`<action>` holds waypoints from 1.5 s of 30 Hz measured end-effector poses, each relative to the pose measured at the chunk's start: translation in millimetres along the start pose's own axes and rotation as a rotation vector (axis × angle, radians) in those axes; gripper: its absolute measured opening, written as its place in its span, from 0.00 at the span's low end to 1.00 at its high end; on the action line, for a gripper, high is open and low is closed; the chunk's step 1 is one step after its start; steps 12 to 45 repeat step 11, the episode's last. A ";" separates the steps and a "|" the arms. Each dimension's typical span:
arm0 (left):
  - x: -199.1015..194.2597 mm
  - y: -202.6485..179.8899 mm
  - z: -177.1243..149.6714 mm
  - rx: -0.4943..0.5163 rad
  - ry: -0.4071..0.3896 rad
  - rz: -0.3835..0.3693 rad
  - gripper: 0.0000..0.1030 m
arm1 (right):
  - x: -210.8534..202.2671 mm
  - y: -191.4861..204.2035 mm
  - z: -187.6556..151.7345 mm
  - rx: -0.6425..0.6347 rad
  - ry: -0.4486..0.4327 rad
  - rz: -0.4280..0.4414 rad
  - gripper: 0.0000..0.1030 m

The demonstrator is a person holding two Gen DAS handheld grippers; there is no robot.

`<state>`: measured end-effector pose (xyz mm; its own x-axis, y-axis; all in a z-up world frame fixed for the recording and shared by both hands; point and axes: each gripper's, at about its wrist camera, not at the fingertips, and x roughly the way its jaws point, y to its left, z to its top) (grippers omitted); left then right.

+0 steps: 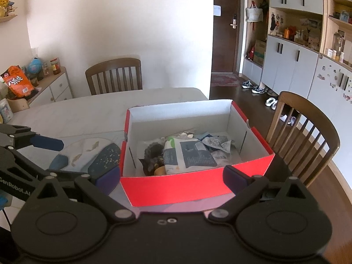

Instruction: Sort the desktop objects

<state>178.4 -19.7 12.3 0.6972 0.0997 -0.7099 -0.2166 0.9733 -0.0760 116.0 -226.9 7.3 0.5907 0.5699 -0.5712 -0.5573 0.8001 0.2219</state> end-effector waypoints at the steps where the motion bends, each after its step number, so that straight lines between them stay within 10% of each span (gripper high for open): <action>1: -0.1 -0.1 -0.2 0.003 -0.001 0.002 1.00 | 0.0 0.0 -0.2 0.002 0.001 -0.001 0.98; 45: 0.3 -0.5 -2.7 0.019 0.011 -0.020 1.00 | -0.1 -1.4 -1.6 0.017 0.006 -0.019 0.98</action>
